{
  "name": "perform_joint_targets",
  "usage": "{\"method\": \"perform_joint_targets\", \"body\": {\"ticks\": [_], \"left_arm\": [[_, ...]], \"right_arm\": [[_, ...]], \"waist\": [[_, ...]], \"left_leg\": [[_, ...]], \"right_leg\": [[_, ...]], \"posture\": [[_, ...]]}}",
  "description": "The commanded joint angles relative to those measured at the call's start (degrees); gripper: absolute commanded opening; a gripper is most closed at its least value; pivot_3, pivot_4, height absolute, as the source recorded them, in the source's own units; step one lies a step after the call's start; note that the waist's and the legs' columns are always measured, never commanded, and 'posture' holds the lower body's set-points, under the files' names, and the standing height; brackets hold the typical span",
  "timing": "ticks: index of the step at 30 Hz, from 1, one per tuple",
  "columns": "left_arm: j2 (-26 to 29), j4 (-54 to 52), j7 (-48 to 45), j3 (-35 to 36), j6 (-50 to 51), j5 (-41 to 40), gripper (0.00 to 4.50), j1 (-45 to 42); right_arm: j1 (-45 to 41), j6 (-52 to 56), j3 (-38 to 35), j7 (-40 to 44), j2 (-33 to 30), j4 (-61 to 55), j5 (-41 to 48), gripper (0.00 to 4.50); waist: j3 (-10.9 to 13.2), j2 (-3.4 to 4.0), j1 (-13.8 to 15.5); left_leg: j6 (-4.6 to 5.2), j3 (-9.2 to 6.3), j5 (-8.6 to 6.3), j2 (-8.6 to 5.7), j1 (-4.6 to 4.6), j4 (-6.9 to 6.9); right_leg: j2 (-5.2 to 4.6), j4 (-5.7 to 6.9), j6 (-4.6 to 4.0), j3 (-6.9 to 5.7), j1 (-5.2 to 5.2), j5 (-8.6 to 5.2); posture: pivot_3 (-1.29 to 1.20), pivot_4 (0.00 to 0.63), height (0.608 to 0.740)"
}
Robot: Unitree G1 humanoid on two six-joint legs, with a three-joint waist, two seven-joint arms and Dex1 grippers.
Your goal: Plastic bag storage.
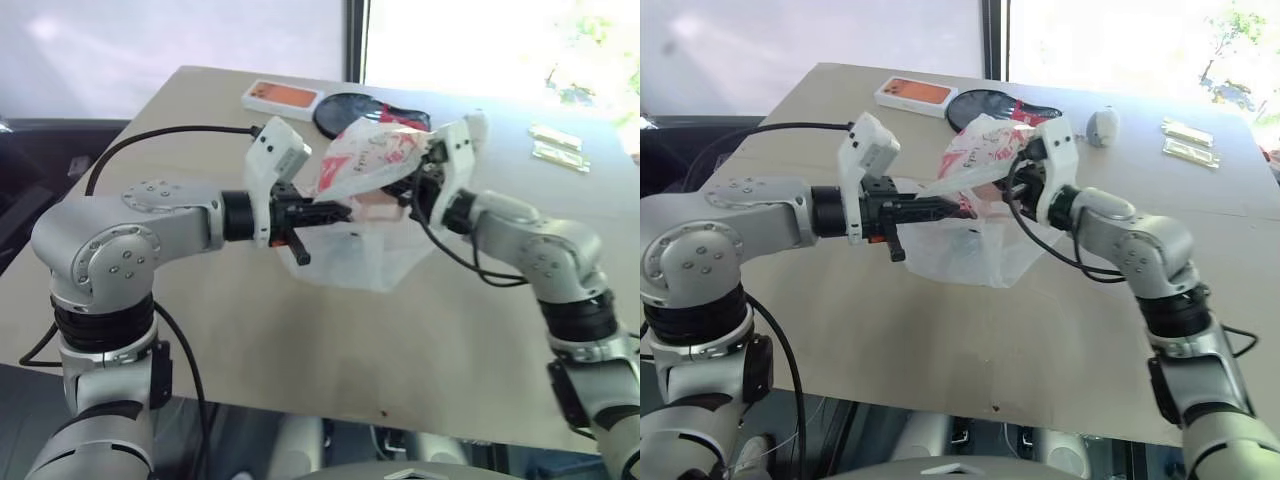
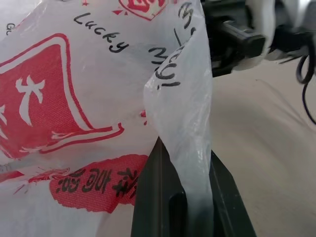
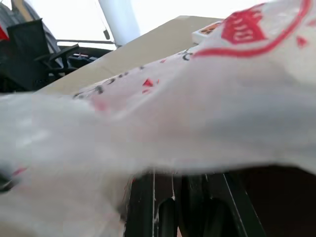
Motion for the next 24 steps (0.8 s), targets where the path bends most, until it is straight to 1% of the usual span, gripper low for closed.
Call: {"method": "perform_joint_targets", "body": {"ticks": [1, 2, 4, 5, 6, 7, 9, 10, 12, 14, 16, 17, 18, 19, 20, 22, 24], "left_arm": [[-3.98, 2.54, 4.71, 5.21, -1.63, -0.67, 0.00, -3.62], [-5.42, 3.74, 6.16, 6.55, -1.24, -0.99, 0.00, -4.52], [-6.45, 4.53, 7.65, 7.66, -0.69, -1.25, 0.00, -5.30], [-6.40, 4.52, 8.04, 7.72, -0.80, -1.02, 0.00, -5.34], [-6.43, 4.72, 8.45, 7.85, -1.05, -0.81, 0.00, -5.28], [-6.40, 4.87, 8.74, 8.00, -1.22, -0.77, 0.00, -5.19], [-6.64, 5.91, 9.82, 7.94, -2.68, 0.47, 0.00, -4.99], [-6.73, 6.51, 10.39, 7.70, -3.58, 1.29, 0.00, -4.95], [-7.47, 8.18, 11.80, 6.99, -5.77, 3.31, 0.00, -5.16], [-7.98, 9.63, 12.27, 6.16, -7.46, 4.59, 0.00, -5.33], [-8.33, 10.78, 11.52, 5.04, -9.40, 5.51, 0.00, -5.33], [-8.67, 11.40, 11.07, 4.48, -10.41, 5.91, 0.00, -5.42], [-9.01, 12.01, 10.64, 3.96, -11.18, 6.13, 0.00, -5.52], [-9.14, 12.44, 10.18, 3.45, -11.81, 6.35, 0.00, -5.62], [-9.34, 12.75, 9.58, 2.75, -12.69, 6.56, 0.00, -5.68], [-9.66, 13.20, 8.68, 1.92, -14.05, 6.73, 0.00, -5.71], [-9.45, 13.58, 7.52, 1.22, -15.00, 6.97, 0.00, -5.70]], "right_arm": [[-2.29, -4.82, 4.24, 4.82, 6.29, 5.29, -7.16, 0.08], [-2.52, -6.78, 5.71, 7.83, 8.02, 7.45, -9.13, 0.08], [-2.75, -9.25, 6.09, 10.22, 10.36, 11.31, -12.53, 0.74], [-2.56, -9.69, 5.90, 11.15, 10.50, 11.57, -13.73, 0.74], [-2.33, -9.34, 5.31, 11.39, 9.90, 10.51, -14.64, 1.04], [-2.14, -9.02, 4.88, 11.75, 9.53, 9.55, -15.36, 1.35], [-0.70, -5.78, 2.66, 12.72, 5.90, 2.33, -14.52, 2.39], [0.15, -4.24, 1.73, 13.46, 3.56, -1.62, -14.03, 2.81], [2.69, -0.41, -1.52, 16.36, -3.13, -11.75, -10.52, 2.81], [4.25, 3.70, -6.54, 16.69, -7.26, -17.79, -5.53, 2.81], [5.97, 7.35, -10.75, 16.49, -11.89, -24.02, -1.41, 3.27], [6.47, 9.68, -12.97, 14.63, -13.93, -26.92, -0.20, 3.62], [6.96, 12.00, -15.24, 13.21, -15.72, -29.29, 2.23, 4.10], [7.35, 13.93, -17.03, 12.34, -17.20, -31.00, 4.86, 4.47], [7.92, 15.73, -19.32, 11.03, -19.09, -32.87, 7.28, 4.47], [8.36, 18.37, -21.97, 7.90, -21.55, -34.86, 9.33, 4.47], [9.20, 19.40, -17.77, 3.35, -25.79, -35.09, -0.21, 4.47]], "waist": [[0.00, 0.00, -0.07], [0.00, 0.00, -0.18], [0.00, 0.00, -0.47], [0.01, 0.01, -0.67], [0.01, 0.01, -0.62], [0.01, 0.01, -0.50], [0.01, 0.02, 0.02], [0.01, 0.02, 0.17], [0.02, 0.02, 0.39], [0.03, 0.03, 0.34], [0.03, 0.04, 0.12], [0.03, 0.05, -0.04], [0.03, 0.05, -0.17], [0.03, 0.07, -0.18], [0.03, 0.07, -0.23], [0.04, 0.07, -0.17], [0.03, 0.07, -0.15]], "left_leg": [[0.00, 0.01, 0.00, 0.00, -0.01, 0.00], [0.00, 0.01, 0.00, 0.00, -0.01, 0.01], [0.00, 0.01, 0.00, -0.01, -0.01, 0.01], [0.00, 0.01, 0.00, -0.01, -0.02, -0.01], [0.00, 0.01, 0.00, -0.01, -0.04, -0.03], [0.00, -0.01, 0.00, -0.02, -0.10, -0.04], [0.01, -0.03, -0.01, -0.06, -0.13, -0.03], [0.02, -0.04, -0.01, -0.09, -0.14, -0.03], [0.02, -0.08, -0.01, -0.11, -0.16, -0.03], [0.02, -0.12, -0.01, -0.12, -0.15, -0.03], [0.02, -0.12, -0.01, -0.11, -0.09, -0.03], [0.02, -0.09, -0.01, -0.11, -0.04, -0.04], [0.01, -0.09, -0.01, -0.06, -0.02, -0.05], [0.00, -0.08, -0.01, -0.05, -0.01, -0.05], [-0.01, -0.08, 0.00, -0.04, -0.01, -0.06], [-0.01, -0.08, 0.00, -0.04, -0.02, -0.05], [-0.01, -0.06, 0.00, -0.05, -0.02, -0.04]], "right_leg": [[0.00, -0.01, 0.00, 0.00, 0.00, 0.00], [0.00, -0.01, 0.00, 0.01, 0.00, 0.00], [0.00, -0.02, -0.01, 0.00, 0.00, 0.01], [0.01, -0.04, -0.01, 0.00, 0.00, 0.01], [0.00, -0.04, -0.01, 0.00, -0.03, 0.01], [-0.02, -0.05, -0.01, -0.01, -0.04, 0.01], [-0.07, -0.08, -0.01, -0.03, -0.05, 0.01], [-0.10, -0.08, -0.01, -0.04, -0.05, 0.01], [-0.12, -0.10, -0.01, -0.07, -0.04, 0.01], [-0.14, -0.09, -0.01, -0.10, -0.01, 0.01], [-0.10, -0.06, -0.01, -0.09, 0.02, 0.01], [-0.09, -0.06, -0.01, -0.05, 0.02, 0.01], [-0.04, -0.05, -0.02, -0.04, 0.02, 0.00], [-0.03, -0.02, -0.02, -0.02, 0.02, 0.00], [-0.03, -0.02, -0.02, -0.02, 0.02, 0.00], [-0.03, -0.02, -0.02, -0.02, 0.02, 0.00], [-0.04, -0.04, -0.02, 0.00, 0.02, 0.00]], "posture": [[0.00, 0.150, 0.740], [0.00, 0.150, 0.740], [0.00, 0.150, 0.740], [0.00, 0.150, 0.740], [0.00, 0.150, 0.740], [0.00, 0.150, 0.740], [0.00, 0.150, 0.740], [0.00, 0.150, 0.740], [0.00, 0.150, 0.740], [0.00, 0.150, 0.740], [0.00, 0.150, 0.740], [0.00, 0.150, 0.740], [0.00, 0.150, 0.740], [0.00, 0.150, 0.740], [0.00, 0.150, 0.740], [0.00, 0.150, 0.740], [0.00, 0.150, 0.740]]}}
